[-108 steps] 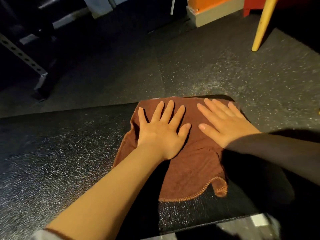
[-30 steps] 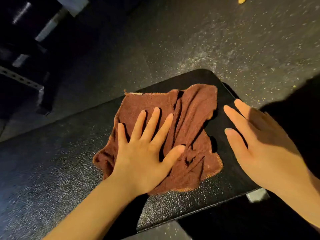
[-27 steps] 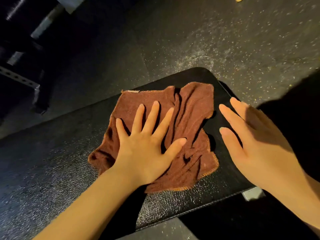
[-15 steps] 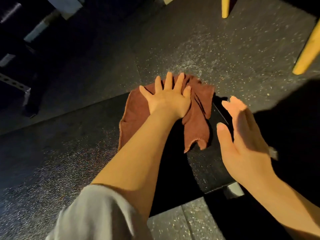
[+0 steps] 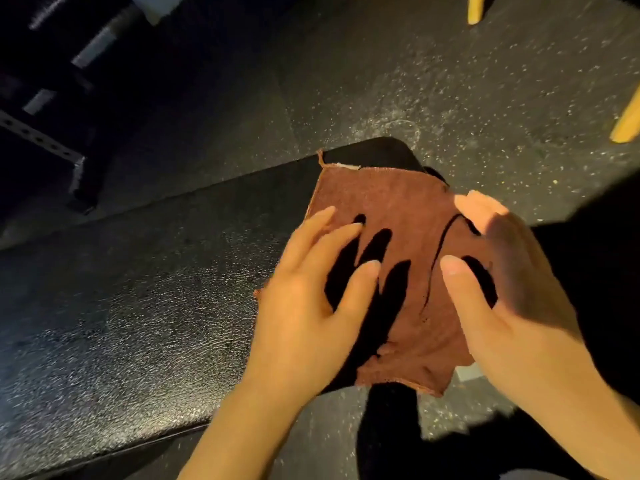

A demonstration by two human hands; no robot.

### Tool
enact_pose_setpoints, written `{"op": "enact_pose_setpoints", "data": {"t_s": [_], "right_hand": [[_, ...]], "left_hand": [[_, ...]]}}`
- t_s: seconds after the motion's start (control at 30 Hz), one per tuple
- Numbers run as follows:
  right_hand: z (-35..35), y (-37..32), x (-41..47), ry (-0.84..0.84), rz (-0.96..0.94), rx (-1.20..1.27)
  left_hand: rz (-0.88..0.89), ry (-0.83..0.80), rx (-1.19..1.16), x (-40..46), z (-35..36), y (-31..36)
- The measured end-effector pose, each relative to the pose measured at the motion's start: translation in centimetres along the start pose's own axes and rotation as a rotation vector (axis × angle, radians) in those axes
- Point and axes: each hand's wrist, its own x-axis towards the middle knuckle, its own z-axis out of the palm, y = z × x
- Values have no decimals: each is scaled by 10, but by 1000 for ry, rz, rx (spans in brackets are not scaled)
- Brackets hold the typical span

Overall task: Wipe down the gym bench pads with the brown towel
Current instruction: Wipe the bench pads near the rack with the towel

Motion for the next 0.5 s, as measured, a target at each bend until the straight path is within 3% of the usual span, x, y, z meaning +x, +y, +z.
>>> {"op": "enact_pose_setpoints", "data": {"t_s": [0.07, 0.17, 0.27, 0.5], "right_hand": [[11, -18, 9, -239, -89, -152], [42, -37, 25, -667, -105, -488], [65, -35, 44, -674, -124, -592], [84, -4, 133, -679, -9, -631]], "left_hand": [[0, 144, 190, -24, -28, -24], [-21, 173, 446, -57, -40, -56], [-14, 202, 573, -71, -29, -68], [78, 293, 605, -69, -21, -73]]}}
